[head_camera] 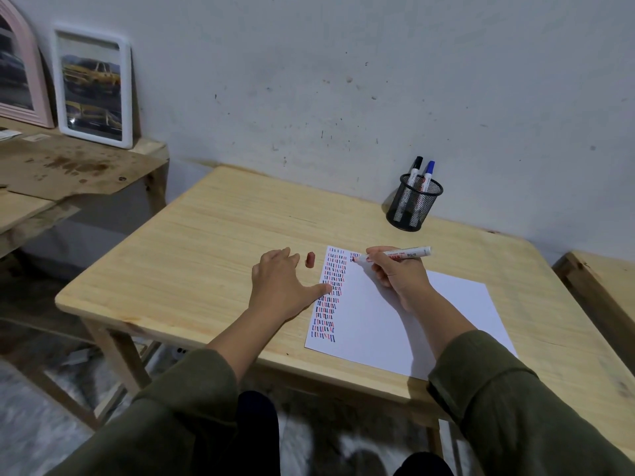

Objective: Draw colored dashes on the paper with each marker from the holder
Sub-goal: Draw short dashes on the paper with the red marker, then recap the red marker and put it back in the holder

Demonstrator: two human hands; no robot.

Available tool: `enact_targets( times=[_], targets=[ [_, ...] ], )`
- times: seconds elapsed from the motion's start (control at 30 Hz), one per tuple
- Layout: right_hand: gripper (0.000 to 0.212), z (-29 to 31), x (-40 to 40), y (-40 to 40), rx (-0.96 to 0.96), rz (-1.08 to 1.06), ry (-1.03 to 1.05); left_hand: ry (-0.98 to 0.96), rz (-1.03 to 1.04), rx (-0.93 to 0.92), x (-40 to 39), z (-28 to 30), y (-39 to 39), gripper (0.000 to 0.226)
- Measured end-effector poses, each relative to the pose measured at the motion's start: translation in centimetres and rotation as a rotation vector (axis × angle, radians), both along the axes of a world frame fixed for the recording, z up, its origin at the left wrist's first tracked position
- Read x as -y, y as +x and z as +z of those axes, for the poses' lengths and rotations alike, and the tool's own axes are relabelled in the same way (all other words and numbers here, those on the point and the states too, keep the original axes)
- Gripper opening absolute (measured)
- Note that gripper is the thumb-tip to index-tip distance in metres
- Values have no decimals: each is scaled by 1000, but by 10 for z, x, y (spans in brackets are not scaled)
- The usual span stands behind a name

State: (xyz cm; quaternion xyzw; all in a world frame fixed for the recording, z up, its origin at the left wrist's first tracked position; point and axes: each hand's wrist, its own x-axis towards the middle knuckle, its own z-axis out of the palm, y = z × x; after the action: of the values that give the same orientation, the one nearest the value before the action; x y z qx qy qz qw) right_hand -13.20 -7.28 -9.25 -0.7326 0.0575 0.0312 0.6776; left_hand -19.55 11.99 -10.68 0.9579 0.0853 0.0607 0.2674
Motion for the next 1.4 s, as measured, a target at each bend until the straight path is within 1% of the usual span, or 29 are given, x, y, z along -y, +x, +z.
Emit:
enact_targets(
  times=[0.13,0.27,0.37,0.43,0.5,0.6,0.77,0.8,0.83,0.9,0.93,0.97,1.07,1.13,1.2,1.3,1.4],
  targets=[
    [8,0,0,0,8,-4,6,-8,0,3,0,0,1,93],
    [6,0,0,-2,29,-15,67,-5,-1,2,0,-3,2,91],
    [8,1,2,-3,28,-5,122,-33,-12,34,0,-3,2,76],
    [11,4,4,-5,21,9,149,-103,-4,87,0,0,3,61],
    [11,6,6,-7,14,13,212,-160,2,133,1,5,3,52],
    [11,10,7,-12,13,7,285,-138,-22,149,5,10,6,42],
    [10,25,12,-18,43,24,283,-48,18,186,7,10,18,28],
    [9,29,13,-19,55,34,281,-89,33,191,9,12,21,26],
    [9,34,14,-21,70,41,282,-201,48,204,13,16,23,24],
    [10,45,16,-25,110,50,280,-618,98,248,24,33,26,20],
    [11,52,16,-27,135,55,275,-825,125,242,30,45,29,21],
    [12,59,16,-30,162,60,266,-991,135,219,36,56,33,22],
    [15,82,20,-35,231,78,226,-1346,103,131,51,85,42,24],
    [14,95,23,-37,275,80,201,-1469,88,92,61,99,44,26],
    [15,106,27,-39,328,77,182,-1530,65,60,69,109,45,26],
    [15,118,31,-40,381,72,163,-1573,11,33,79,119,47,21],
    [14,123,35,-40,407,61,134,-1591,-24,7,85,125,48,9]
  ],
)
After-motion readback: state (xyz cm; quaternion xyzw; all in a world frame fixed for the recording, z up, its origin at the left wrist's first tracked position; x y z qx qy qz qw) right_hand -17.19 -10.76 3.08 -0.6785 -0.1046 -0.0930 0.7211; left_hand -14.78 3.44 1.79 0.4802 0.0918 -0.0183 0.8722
